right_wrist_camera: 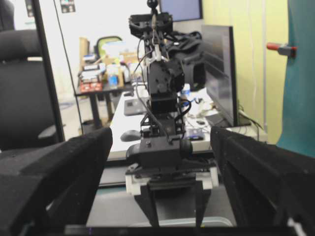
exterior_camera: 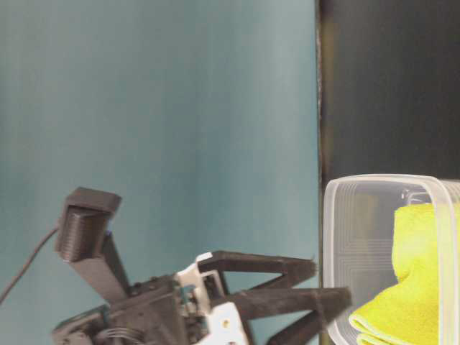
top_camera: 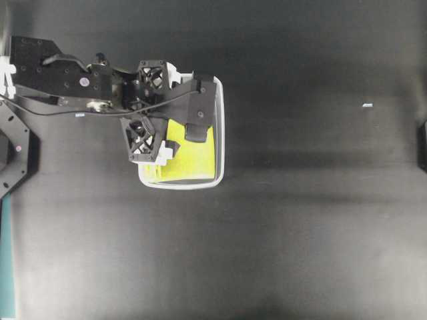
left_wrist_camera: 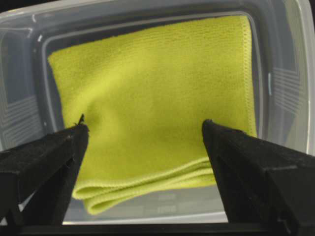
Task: Place the yellow towel into the container with the left arm.
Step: 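Lower the towel into the container and open the left gripper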
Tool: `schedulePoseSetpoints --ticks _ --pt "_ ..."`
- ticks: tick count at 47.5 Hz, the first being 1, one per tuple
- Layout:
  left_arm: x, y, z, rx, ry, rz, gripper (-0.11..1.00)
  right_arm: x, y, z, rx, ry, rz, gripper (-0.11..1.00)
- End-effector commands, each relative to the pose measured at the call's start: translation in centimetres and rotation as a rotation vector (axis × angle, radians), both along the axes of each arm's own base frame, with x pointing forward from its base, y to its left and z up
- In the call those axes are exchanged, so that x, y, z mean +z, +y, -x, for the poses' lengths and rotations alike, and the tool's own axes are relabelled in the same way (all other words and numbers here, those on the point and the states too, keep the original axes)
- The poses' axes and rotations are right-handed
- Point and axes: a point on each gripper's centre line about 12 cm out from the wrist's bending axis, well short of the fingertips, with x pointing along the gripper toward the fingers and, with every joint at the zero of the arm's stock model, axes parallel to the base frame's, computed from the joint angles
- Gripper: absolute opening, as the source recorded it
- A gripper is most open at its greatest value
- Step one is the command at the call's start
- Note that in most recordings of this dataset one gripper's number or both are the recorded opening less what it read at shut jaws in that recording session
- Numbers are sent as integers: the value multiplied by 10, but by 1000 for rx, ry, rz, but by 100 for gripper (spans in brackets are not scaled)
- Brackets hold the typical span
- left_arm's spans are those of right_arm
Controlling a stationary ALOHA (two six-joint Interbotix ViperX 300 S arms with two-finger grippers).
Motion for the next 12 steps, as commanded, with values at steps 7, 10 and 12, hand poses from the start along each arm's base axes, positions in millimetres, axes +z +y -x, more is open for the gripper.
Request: schedulePoseSetpoints --ticks 7,10,12 --pt "106 -7 12 -14 -293 -11 90 1 0 2 -1 -5 -3 77" --pt "127 -8 23 -18 -365 -13 90 -1 0 3 -1 3 -3 77" --pt "139 -9 34 -19 -413 -13 90 -2 0 3 0 11 -3 77"
